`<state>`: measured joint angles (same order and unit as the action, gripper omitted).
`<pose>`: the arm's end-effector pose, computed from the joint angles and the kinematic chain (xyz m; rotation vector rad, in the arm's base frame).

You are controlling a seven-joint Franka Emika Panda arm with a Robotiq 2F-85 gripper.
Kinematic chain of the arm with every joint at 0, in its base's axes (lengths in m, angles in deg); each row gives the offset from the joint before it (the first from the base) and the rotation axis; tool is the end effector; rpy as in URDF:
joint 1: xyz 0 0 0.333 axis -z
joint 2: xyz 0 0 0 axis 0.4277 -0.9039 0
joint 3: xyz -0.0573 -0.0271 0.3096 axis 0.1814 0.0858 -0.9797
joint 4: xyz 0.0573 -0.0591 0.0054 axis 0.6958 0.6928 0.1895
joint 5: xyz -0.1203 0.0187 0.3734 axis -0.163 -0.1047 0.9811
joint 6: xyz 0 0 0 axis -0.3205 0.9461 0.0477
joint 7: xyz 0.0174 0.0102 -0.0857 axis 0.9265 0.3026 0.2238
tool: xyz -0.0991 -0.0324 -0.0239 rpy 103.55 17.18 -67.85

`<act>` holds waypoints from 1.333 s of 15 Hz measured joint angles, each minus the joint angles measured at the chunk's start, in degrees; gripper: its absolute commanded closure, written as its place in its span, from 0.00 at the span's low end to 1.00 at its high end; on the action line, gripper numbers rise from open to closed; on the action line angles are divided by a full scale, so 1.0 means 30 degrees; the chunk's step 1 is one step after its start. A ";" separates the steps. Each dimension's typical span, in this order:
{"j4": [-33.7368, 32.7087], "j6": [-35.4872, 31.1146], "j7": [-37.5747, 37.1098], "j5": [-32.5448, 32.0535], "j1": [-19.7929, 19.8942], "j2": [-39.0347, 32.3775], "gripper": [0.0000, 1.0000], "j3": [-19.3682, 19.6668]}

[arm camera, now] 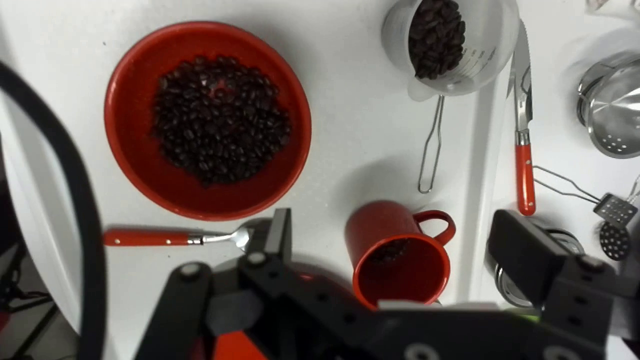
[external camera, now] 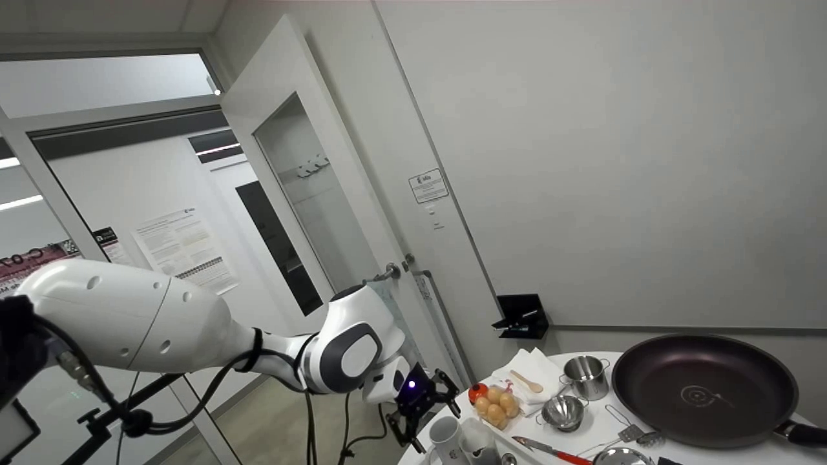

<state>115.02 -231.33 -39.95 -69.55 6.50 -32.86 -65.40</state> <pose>0.5915 0.1435 0.2715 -2.0507 2.3094 -0.2022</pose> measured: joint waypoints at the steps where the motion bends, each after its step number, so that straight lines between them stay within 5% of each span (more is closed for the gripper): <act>1: -0.0535 0.0448 -0.0841 0.0307 0.0003 -0.0185 0.00 -0.0201; 6: -0.3913 0.1591 -0.5573 0.1347 -0.0030 -0.2093 0.00 -0.0952; 11: -0.7168 0.1362 -0.9755 0.0962 -0.0076 -0.5387 0.00 -0.0384; 20: -1.0287 0.1548 -1.1176 0.0617 -0.0071 -0.8815 0.00 0.0275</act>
<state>84.15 -226.69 -73.48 -67.70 6.29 -59.30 -64.58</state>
